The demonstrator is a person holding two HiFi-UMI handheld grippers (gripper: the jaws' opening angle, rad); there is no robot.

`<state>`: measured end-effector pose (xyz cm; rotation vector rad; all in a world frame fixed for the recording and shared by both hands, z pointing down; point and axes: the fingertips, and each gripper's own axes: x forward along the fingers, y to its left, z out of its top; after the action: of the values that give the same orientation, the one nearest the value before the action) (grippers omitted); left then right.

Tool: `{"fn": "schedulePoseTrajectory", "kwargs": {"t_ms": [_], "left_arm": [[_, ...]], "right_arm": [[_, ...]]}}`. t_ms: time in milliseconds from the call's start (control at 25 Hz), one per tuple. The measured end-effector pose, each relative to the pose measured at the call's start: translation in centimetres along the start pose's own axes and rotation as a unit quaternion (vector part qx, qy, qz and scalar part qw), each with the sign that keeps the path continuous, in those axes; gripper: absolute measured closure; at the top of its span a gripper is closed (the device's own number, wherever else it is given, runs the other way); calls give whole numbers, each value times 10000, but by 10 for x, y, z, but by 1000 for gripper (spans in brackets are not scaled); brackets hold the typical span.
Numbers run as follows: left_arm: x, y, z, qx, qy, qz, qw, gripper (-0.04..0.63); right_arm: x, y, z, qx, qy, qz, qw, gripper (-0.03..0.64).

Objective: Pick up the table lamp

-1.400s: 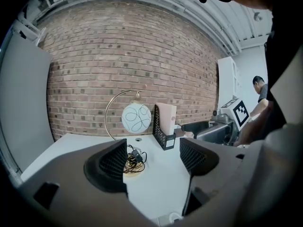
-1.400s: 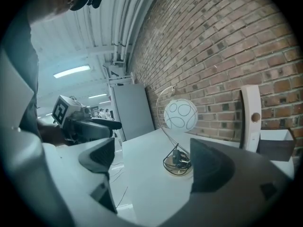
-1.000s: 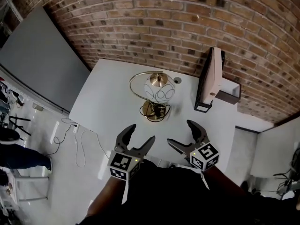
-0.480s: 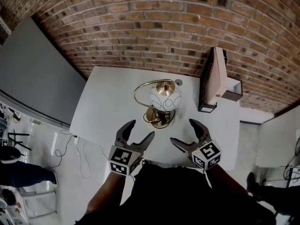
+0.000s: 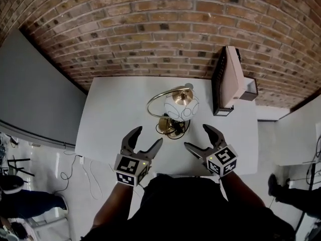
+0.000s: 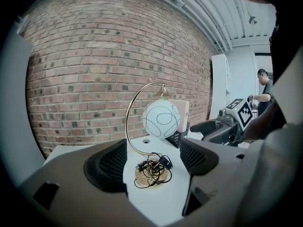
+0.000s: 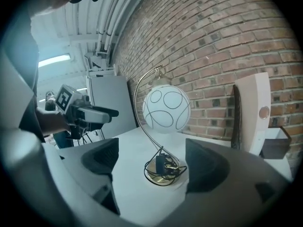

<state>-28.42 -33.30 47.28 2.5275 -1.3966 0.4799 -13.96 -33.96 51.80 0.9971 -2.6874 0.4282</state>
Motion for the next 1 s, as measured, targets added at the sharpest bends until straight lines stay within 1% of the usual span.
{"fn": "schedulePoseTrajectory", "kwargs": {"t_ms": [160,360,600,1000], "left_arm": [[1,13,-3,15,13,-16,10000,249],[9,21,0,88,-13,-54,9999,249],[19,17,5,215,-31,-117,9997,250],[30,33,9,202,-67,35,9998,250]], "right_arm": [[6,-10,-9,-7,75,-210,9998,195],[9,-21,-15,10,145,-402,9991,208],[13,-31,-22,-87,212,-485,9986,234],[22,-43,-32,-192,353,-496,9980,253]]}}
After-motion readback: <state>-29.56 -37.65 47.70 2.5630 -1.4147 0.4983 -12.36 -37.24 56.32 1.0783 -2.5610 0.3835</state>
